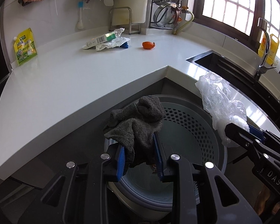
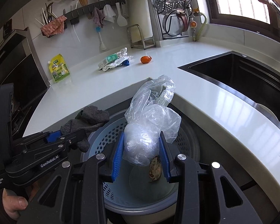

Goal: Collect trash
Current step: 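Carry the plastic bag and grey cloth over the basket bin with both tools, then open both tools to drop the bag and cloth into the bin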

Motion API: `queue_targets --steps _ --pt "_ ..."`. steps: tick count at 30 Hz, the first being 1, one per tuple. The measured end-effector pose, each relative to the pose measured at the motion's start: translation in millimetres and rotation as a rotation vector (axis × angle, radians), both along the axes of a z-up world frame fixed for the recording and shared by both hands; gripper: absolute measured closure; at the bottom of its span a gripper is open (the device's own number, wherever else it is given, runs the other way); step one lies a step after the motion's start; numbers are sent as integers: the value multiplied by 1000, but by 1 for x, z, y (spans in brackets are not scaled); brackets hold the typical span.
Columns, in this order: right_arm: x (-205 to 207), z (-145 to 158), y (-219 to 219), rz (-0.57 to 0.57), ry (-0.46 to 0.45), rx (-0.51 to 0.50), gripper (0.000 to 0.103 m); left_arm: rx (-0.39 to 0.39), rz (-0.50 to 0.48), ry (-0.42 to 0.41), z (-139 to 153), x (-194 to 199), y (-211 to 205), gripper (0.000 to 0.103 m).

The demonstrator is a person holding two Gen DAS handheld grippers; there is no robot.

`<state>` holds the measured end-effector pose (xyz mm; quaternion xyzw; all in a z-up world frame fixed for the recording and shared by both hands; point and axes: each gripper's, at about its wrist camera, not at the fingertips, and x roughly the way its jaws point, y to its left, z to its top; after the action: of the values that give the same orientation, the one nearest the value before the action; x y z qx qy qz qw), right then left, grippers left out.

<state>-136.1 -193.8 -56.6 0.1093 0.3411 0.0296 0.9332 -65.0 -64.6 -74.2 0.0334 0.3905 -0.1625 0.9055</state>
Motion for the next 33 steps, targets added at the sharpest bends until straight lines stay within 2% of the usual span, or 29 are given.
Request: queue_targets --steps 15,28,31,33 --pt "-2 -38 5 28 115 14 68 10 -18 83 -28 7 -1 76" --pt "1 -42 0 20 125 23 64 9 -29 119 -42 9 0 71" --pt "1 -43 -1 15 124 24 59 8 -22 124 -43 11 2 62" --pt "0 -42 -2 10 116 27 48 -1 -19 115 -41 10 4 45"
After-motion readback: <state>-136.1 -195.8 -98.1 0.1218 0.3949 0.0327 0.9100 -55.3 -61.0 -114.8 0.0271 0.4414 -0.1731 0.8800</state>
